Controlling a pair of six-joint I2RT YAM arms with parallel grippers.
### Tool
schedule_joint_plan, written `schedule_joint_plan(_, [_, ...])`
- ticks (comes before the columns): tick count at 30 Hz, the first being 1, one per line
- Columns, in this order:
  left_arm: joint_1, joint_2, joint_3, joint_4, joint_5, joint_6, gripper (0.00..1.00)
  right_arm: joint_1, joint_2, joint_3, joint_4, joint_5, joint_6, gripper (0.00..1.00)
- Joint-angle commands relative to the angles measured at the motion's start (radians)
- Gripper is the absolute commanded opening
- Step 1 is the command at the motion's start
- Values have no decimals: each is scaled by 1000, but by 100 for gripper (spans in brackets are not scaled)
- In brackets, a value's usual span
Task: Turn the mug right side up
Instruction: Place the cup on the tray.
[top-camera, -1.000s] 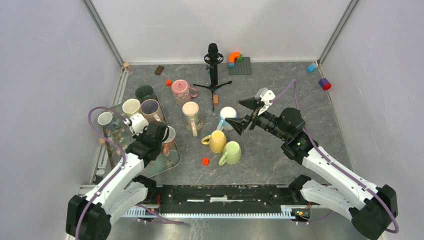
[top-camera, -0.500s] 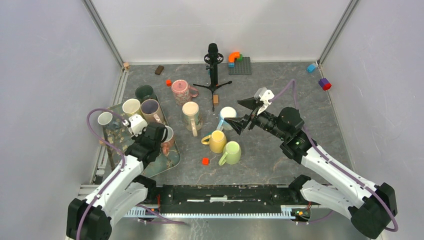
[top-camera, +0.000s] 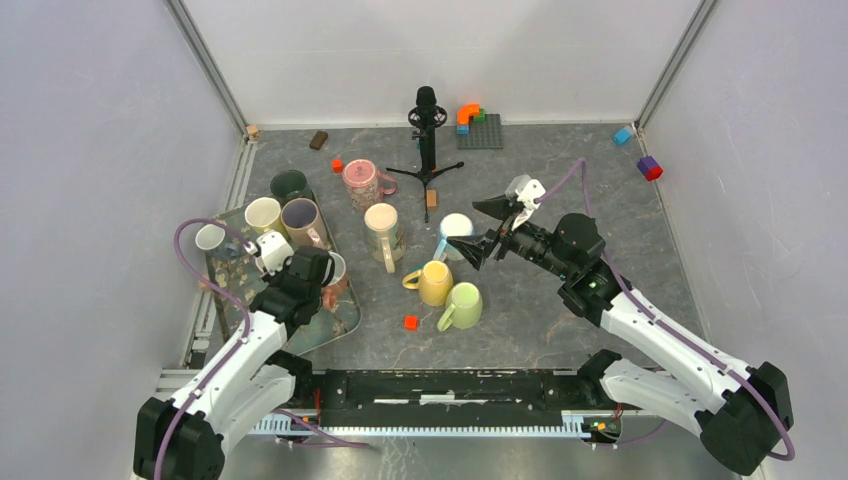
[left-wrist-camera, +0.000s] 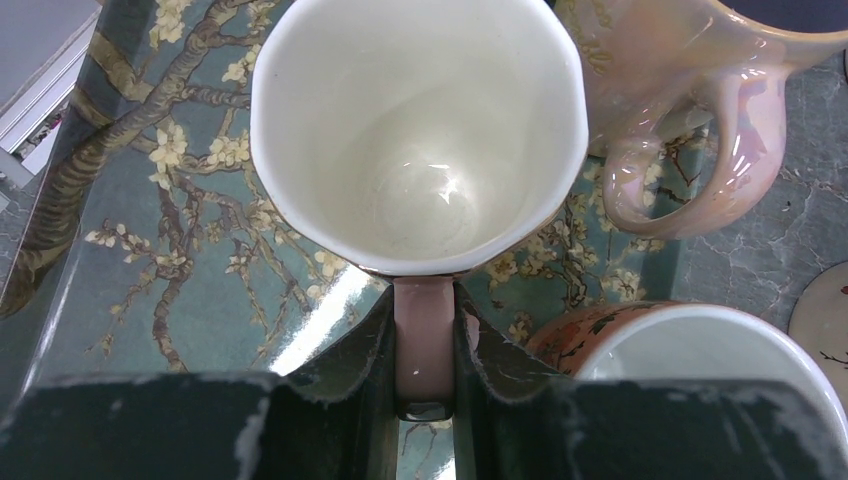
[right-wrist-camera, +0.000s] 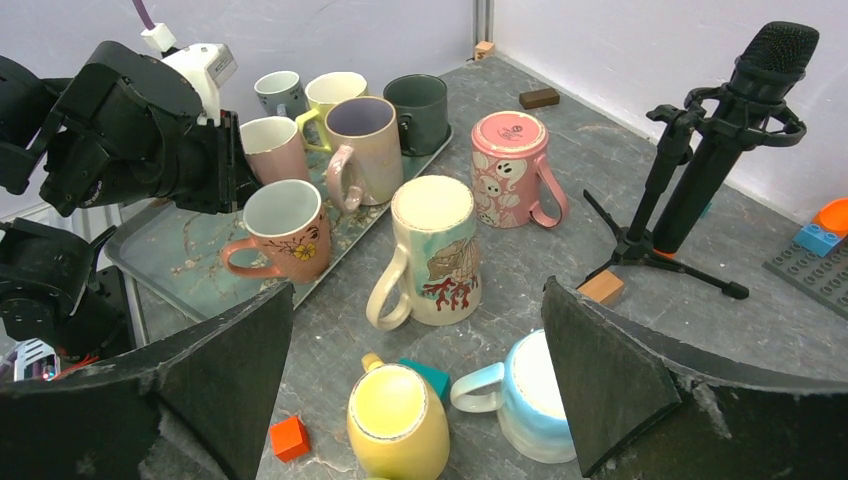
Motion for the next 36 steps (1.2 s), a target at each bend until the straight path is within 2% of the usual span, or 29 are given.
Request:
schedule_joint_plan(1, [8,-17,12,58,-72,-27,22,3,6,-2,42,-13,11,98])
schedule_joint_plan(10, [7,-21,33,16,-33,-64,36,3,6,-2,40,-13,10,98])
schedule_joint_plan(15, [8,-31,69,-42,-13,-96,42,4,8,-1,39,-15,10,98])
schedule_joint_plan(21, [9,-81,129,-132,27,-100,54,4,15,0,38,-22,12,98])
schedule_joint_plan(25, [8,-122,156,-181,58,-104,57,4,25,1,38,-26,13,98])
schedule_joint_plan(30, [9,-160,203,-213,113,-69,61,5,37,1,30,-11,11,98])
schedule_joint_plan(36, [6,-137,312,-237,279,48,76,8,56,19,-13,44,6,98])
